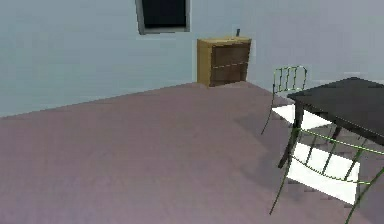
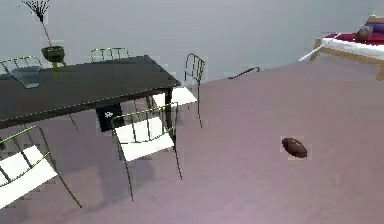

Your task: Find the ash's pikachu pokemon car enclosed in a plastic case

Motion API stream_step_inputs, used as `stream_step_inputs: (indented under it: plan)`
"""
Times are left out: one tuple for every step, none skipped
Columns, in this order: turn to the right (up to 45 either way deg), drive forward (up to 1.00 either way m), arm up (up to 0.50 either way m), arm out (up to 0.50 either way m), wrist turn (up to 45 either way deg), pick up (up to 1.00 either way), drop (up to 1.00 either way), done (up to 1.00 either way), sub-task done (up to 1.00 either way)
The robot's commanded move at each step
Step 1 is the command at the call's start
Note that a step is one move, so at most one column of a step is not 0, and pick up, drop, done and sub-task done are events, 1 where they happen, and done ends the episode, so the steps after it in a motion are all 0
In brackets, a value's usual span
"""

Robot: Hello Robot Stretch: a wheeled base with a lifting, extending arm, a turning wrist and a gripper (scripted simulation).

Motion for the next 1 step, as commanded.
stream_step_inputs:
  plan:
    - [0.0, 1.0, 0.0, 0.0, 0.0, 0.0, 0.0, 0.0, 0.0]
